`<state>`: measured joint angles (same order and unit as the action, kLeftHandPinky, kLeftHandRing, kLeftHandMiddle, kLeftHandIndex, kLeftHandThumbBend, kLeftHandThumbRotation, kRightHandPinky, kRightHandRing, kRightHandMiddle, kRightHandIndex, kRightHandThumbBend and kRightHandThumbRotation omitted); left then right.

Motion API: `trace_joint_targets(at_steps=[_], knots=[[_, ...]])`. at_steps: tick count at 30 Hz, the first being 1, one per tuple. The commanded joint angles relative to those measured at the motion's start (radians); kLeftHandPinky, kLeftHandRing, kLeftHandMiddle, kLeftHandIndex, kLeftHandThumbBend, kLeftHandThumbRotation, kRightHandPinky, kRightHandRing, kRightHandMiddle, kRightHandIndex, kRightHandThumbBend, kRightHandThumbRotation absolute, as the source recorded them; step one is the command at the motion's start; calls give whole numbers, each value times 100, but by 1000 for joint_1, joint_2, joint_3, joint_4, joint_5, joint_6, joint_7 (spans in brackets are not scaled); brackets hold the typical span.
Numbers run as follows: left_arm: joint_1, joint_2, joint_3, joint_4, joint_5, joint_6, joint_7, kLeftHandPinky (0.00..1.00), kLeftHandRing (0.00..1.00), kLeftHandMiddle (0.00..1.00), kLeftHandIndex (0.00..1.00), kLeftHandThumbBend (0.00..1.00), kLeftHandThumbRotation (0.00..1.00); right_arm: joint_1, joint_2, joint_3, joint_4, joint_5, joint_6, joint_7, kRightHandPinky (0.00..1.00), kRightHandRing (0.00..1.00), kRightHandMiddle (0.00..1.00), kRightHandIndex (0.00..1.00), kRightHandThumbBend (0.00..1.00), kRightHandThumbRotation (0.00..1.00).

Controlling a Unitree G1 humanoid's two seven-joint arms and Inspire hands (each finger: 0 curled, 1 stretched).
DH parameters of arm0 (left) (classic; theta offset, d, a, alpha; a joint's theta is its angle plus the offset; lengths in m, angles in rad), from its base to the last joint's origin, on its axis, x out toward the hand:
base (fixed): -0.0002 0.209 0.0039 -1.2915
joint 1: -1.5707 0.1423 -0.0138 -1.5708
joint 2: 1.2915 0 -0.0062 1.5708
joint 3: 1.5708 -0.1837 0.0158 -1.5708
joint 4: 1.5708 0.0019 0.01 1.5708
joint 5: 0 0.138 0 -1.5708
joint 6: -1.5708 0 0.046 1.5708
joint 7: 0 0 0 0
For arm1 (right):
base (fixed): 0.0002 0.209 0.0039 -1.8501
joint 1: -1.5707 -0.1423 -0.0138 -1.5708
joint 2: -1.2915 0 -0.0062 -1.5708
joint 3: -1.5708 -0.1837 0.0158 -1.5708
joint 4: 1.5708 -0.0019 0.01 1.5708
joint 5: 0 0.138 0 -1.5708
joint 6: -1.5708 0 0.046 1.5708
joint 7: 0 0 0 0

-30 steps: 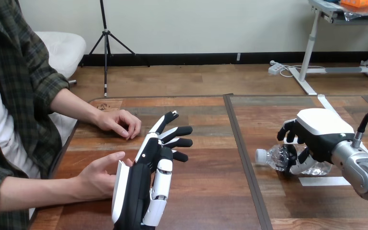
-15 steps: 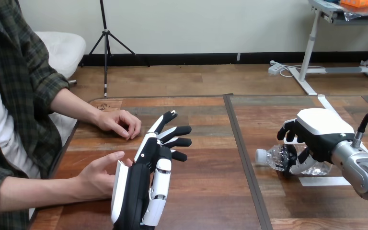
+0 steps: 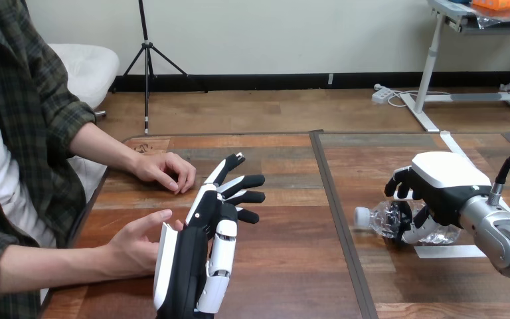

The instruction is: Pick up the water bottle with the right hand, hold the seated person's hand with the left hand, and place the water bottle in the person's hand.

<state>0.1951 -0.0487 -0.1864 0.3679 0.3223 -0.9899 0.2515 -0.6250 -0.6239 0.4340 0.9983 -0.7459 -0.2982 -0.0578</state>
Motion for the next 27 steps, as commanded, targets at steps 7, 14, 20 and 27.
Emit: trace_joint_targets(at_steps=[7,14,20,27], knots=[[-43,-24,-5,1,-7,-19,3,56,69,75,88,4,100,-71,15,14,-13,-12,50,35,57,63,66,64,76,0],[-40,-24,-6,-2,-2,-17,4,56,68,75,87,5,100,-75,17,23,-13,-25,67,43,58,64,67,64,77,0],[-39,-25,-6,-2,0,-18,6,56,68,75,87,5,100,-82,16,41,-4,-39,74,44,60,66,69,66,77,0],[-36,-26,-7,-6,0,-15,6,56,68,75,87,5,100,-84,18,41,2,-36,67,45,60,66,70,66,78,0]])
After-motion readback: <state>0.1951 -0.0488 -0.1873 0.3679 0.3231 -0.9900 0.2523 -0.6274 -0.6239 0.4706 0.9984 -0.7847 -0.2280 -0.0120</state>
